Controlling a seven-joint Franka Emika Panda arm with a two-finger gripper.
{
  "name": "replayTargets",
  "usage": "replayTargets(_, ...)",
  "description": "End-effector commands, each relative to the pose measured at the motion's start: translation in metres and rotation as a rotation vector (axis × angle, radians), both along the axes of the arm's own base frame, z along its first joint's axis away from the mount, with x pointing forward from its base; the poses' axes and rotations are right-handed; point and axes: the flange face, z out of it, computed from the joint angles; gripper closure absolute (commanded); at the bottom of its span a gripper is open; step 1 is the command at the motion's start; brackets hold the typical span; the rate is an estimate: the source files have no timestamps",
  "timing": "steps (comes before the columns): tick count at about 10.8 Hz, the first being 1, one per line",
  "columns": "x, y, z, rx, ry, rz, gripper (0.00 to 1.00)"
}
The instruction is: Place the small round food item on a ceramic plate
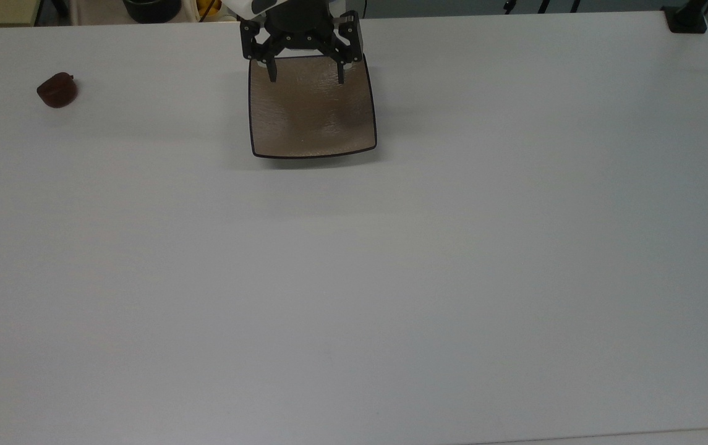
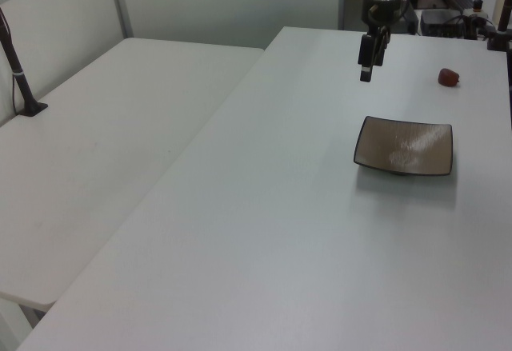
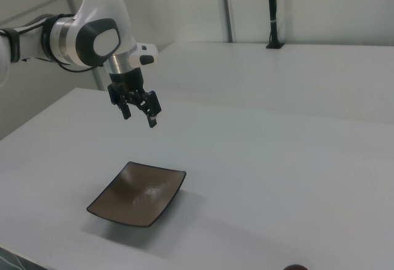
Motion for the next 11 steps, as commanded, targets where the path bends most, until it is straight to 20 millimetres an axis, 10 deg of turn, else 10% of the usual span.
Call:
replayTargets(1,-0.0098,-0.0023,-0.0026,-0.014,0.018,0.019,0.0)
replayTargets(11,-0.0123,-0.0025,0.0029,-0.014,0.012,0.018,0.0)
